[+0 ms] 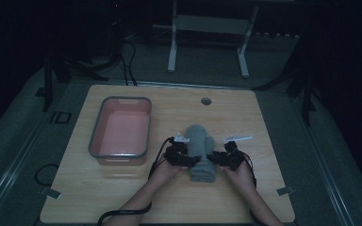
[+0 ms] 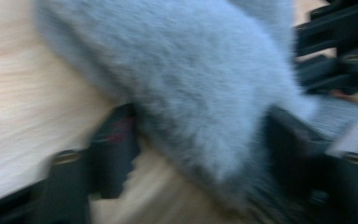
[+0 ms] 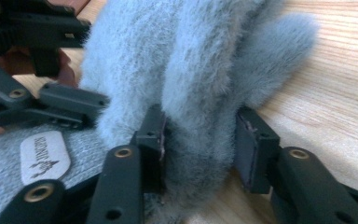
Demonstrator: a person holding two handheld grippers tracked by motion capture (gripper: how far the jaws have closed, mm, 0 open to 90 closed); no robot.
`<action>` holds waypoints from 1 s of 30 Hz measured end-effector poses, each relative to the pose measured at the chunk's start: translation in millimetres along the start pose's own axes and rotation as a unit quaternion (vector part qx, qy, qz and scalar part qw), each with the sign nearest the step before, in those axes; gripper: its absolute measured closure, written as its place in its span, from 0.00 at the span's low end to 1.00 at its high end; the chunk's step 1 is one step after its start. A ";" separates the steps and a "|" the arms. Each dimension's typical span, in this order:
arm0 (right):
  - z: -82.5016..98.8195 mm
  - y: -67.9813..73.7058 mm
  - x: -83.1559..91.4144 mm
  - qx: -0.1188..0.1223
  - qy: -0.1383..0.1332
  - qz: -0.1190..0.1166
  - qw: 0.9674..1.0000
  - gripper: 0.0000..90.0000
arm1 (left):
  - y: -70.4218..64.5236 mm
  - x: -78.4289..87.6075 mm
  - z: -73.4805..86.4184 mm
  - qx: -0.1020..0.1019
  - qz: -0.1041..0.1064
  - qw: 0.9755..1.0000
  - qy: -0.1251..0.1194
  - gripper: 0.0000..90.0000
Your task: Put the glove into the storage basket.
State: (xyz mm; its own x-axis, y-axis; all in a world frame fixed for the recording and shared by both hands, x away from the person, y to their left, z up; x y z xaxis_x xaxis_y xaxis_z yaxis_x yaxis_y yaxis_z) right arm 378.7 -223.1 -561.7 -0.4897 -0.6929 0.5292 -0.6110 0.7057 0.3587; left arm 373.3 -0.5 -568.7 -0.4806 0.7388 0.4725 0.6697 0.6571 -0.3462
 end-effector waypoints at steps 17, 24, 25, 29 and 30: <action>1.9 3.4 3.0 0.004 -0.021 -0.006 1.000 0.84 | -7.5 2.5 -1.6 -0.015 0.031 0.999 -0.022 0.86; -3.5 8.3 12.2 0.009 -0.027 -0.016 0.999 0.87 | -11.7 12.0 -6.0 -0.027 0.045 0.998 -0.035 0.87; -4.4 9.5 13.6 0.011 -0.029 -0.016 0.999 0.87 | -12.5 13.7 -7.5 -0.030 0.046 0.998 -0.036 0.87; -9.6 15.7 20.5 0.013 -0.042 -0.022 0.999 0.88 | -13.9 23.2 -16.4 -0.038 0.055 0.997 -0.038 0.87; -11.5 17.9 22.5 0.014 -0.046 -0.024 0.999 0.88 | -14.6 26.0 -19.1 -0.041 0.058 0.997 -0.039 0.87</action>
Point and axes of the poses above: each handheld gripper's, and its own axes: x roughly backward along the jaws, z roughly out of its underside, y roughly to its left, the point moved 1 cm from there along -x, roughly forward along the jaws, and after that the axes turned 11 degrees about -y, right-handed, at the moved point
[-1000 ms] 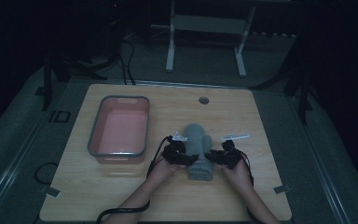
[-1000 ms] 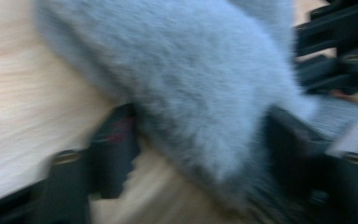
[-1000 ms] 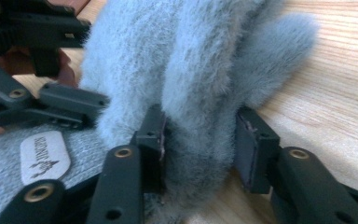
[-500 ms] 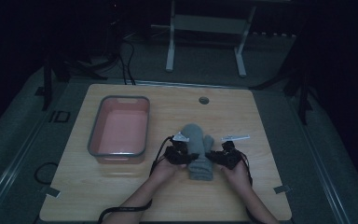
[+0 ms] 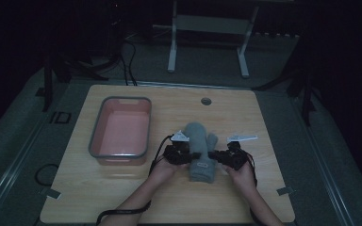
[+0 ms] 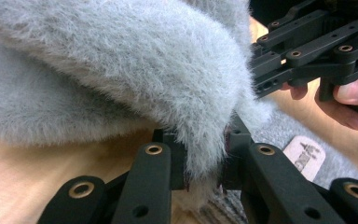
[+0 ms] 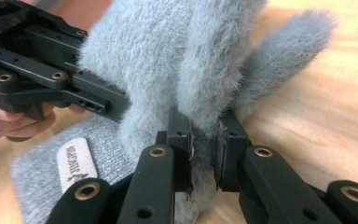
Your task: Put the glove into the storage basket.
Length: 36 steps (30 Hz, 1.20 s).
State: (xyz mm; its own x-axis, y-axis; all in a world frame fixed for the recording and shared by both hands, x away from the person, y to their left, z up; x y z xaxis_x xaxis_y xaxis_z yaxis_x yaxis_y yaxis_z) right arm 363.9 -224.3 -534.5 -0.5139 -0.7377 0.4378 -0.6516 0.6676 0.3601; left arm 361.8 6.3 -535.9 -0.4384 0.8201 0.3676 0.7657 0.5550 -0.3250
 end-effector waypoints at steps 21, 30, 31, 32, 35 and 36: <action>-61.2 40.8 12.3 0.021 -0.056 -0.011 0.998 0.89 | -1.2 48.7 -63.2 -0.060 0.000 0.998 -0.019 0.87; -80.3 57.7 -2.5 0.029 -0.057 -0.025 0.998 0.89 | 10.0 74.6 -73.8 -0.059 -0.009 0.998 -0.021 0.87; -82.4 59.9 -4.6 0.028 -0.056 -0.027 0.998 0.89 | 11.2 77.6 -74.7 -0.057 -0.010 0.998 -0.022 0.87; -84.5 61.8 -6.9 0.029 -0.056 -0.029 0.998 0.89 | 12.7 80.7 -75.5 -0.055 -0.011 0.998 -0.022 0.87; -88.8 65.5 -11.7 0.026 -0.054 -0.033 0.998 0.89 | 17.3 90.2 -78.1 -0.054 -0.016 0.998 -0.023 0.87; -92.1 69.3 -16.1 0.027 -0.055 -0.038 0.997 0.89 | 18.9 93.8 -79.2 -0.055 -0.019 0.998 -0.022 0.87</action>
Point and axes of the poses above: each handheld gripper's, and its own axes: x roughly backward along the jaws, z roughly out of its underside, y roughly to its left, the point moved 1 cm from there along -x, roughly forward along the jaws, and after that the axes turned 11 degrees about -y, right-handed, at the moved point
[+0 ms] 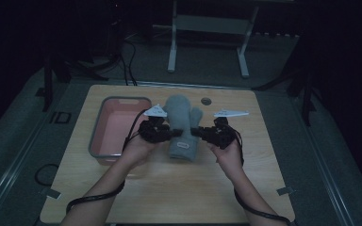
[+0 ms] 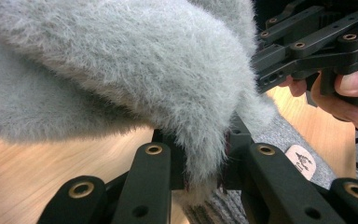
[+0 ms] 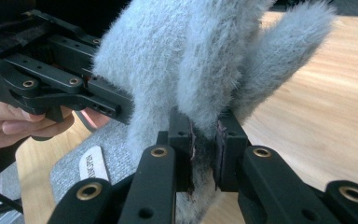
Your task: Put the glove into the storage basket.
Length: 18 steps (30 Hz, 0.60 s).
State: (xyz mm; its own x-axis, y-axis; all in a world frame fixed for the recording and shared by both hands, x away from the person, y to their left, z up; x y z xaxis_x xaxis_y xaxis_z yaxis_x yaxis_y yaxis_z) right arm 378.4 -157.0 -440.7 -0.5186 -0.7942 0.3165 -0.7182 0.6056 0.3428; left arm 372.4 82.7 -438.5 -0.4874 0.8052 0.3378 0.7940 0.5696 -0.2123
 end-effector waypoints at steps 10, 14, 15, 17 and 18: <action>-16.4 22.2 -37.3 0.005 0.002 -0.029 1.000 0.89 | 21.1 42.8 -7.2 -0.013 -0.029 0.999 0.008 0.87; -23.6 34.0 -56.6 0.005 0.003 -0.040 0.999 0.89 | 32.4 63.0 -8.4 -0.017 -0.046 0.999 0.008 0.87; -25.9 37.8 -63.7 0.004 0.004 -0.044 0.999 0.89 | 34.5 66.9 -8.4 -0.017 -0.049 0.999 0.008 0.87; -29.3 44.5 -75.7 0.004 0.006 -0.049 0.999 0.89 | 41.1 79.8 -8.4 -0.018 -0.060 0.998 0.009 0.86; -31.0 47.9 -81.8 0.005 0.008 -0.053 0.999 0.89 | 43.9 85.9 -8.2 -0.019 -0.065 0.998 0.009 0.86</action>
Point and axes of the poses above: each handheld gripper's, and its own axes: x roughly backward along the jaws, z roughly out of its underside, y roughly to its left, the point moved 1 cm from there along -x, roughly forward along the jaws, and after that the axes turned 11 degrees about -y, right-handed, at the moved point
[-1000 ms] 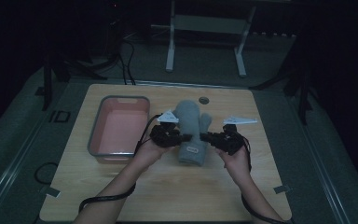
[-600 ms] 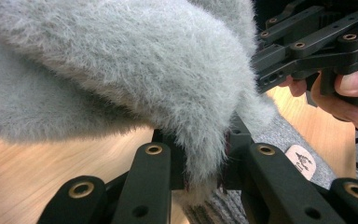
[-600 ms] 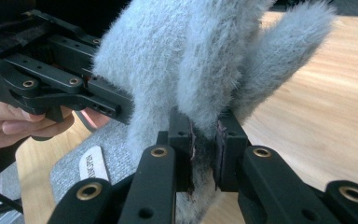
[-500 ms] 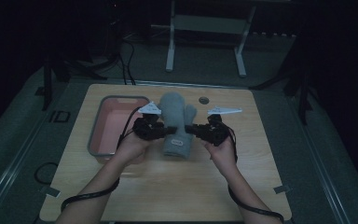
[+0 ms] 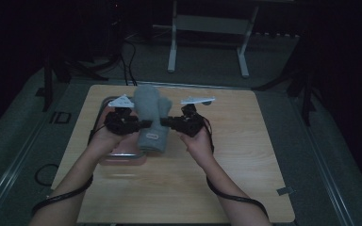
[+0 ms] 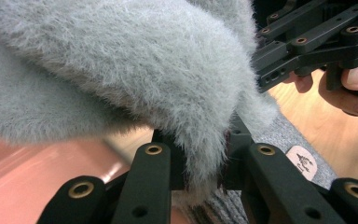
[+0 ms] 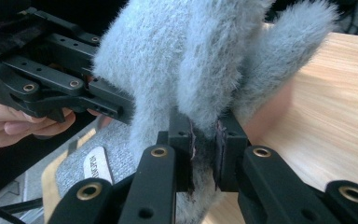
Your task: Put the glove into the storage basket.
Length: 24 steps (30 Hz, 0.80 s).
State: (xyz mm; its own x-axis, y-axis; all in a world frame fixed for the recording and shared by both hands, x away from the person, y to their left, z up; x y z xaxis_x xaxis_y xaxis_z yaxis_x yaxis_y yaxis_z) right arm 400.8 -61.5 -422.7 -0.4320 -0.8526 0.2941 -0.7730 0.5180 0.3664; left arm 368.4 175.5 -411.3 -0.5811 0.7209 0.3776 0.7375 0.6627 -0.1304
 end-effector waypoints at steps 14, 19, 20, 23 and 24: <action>6.6 11.4 -85.7 -0.003 0.031 -0.011 0.999 0.89 | 48.2 24.8 32.2 0.025 -0.063 0.997 0.042 0.86; 22.8 2.1 -107.2 -0.013 0.066 0.006 0.998 0.89 | 61.1 13.7 54.6 0.048 -0.068 0.995 0.059 0.86; 25.2 1.0 -110.4 -0.014 0.071 0.009 0.997 0.89 | 62.7 12.1 57.0 0.052 -0.069 0.994 0.063 0.86; 30.7 -1.0 -117.7 -0.012 0.085 0.018 0.996 0.89 | 65.4 6.9 61.2 0.052 -0.077 0.992 0.082 0.86; 32.2 -1.5 -119.8 -0.011 0.089 0.023 0.996 0.89 | 65.7 4.8 61.7 0.054 -0.083 0.991 0.091 0.86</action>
State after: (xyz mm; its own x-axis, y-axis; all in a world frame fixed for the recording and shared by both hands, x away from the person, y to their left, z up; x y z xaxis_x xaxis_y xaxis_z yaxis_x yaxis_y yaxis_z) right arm 438.8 37.6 -486.9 -0.3752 -0.8036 0.4620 -0.7433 0.5586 0.3680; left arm 392.8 235.0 -474.6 -0.6126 0.5588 0.5591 0.5905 0.7937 -0.1463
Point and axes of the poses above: each handheld gripper's, and its own axes: x roughly backward along the jaws, z roughly out of its underside, y roughly to its left, the point moved 1 cm from there along -x, roughly forward along the jaws, and after that the axes turned 11 degrees about -y, right-handed, at the moved point
